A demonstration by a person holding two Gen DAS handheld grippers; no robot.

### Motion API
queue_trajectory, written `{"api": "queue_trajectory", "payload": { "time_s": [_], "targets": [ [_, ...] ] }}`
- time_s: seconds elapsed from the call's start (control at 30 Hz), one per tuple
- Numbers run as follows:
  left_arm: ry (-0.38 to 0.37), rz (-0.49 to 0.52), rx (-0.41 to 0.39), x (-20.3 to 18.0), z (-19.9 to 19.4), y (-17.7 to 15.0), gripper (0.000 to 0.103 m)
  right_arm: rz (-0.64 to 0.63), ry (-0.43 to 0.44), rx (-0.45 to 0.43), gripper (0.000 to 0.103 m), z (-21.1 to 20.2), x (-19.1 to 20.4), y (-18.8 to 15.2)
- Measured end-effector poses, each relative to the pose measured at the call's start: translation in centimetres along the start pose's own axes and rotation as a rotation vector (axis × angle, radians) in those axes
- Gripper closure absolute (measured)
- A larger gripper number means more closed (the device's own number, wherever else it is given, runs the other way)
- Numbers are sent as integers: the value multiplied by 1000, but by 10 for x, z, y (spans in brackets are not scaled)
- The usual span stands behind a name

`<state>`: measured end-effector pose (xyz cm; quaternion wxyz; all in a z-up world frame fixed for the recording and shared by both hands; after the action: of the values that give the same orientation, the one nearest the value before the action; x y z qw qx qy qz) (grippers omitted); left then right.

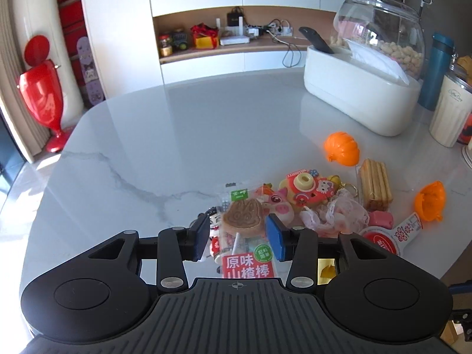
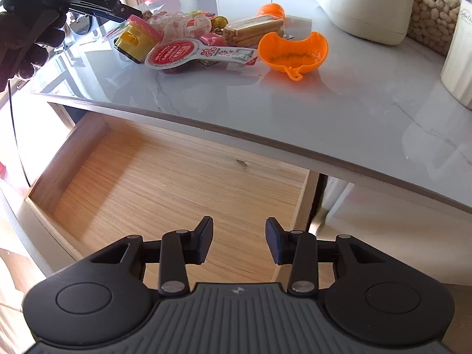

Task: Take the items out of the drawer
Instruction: 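Lift the hawthorn snack packet and set it on the countertop with the left tool, then push the empty drawer closed with both tools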

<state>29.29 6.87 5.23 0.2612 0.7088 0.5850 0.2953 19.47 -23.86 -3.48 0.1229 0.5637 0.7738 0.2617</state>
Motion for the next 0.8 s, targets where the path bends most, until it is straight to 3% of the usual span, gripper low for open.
{"api": "queue_trajectory", "payload": {
  "time_s": [0.13,0.27,0.5,0.63,0.8],
  "targets": [
    [33,-13,-21,12,-22,-10,56,72,5,-60,64,-18,10,6],
    [96,-56,-75,40,-69,-30,56,100,-33,-120,64,-41,24,13],
    [124,-117,-93,49,-157,-110,56,109,-104,-182,64,-100,41,4],
    [73,-177,-32,28,-189,-168,58,110,-121,-166,64,-121,51,-22],
    [-96,-200,90,-29,-195,-228,58,143,-141,-84,64,-125,67,-70]
  ]
}}
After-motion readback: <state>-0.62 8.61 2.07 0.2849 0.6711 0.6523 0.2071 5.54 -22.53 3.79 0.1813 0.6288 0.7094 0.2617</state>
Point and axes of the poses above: each gripper's, at about its wrist camera, not at the fingertips, and z roughly the way its jaws point, x to its left, y to its top, the point moved 6 cm from there along z, roughly the way its jaws point, and after that the axes turned 4 degrees about z, right-handed, at the moved point
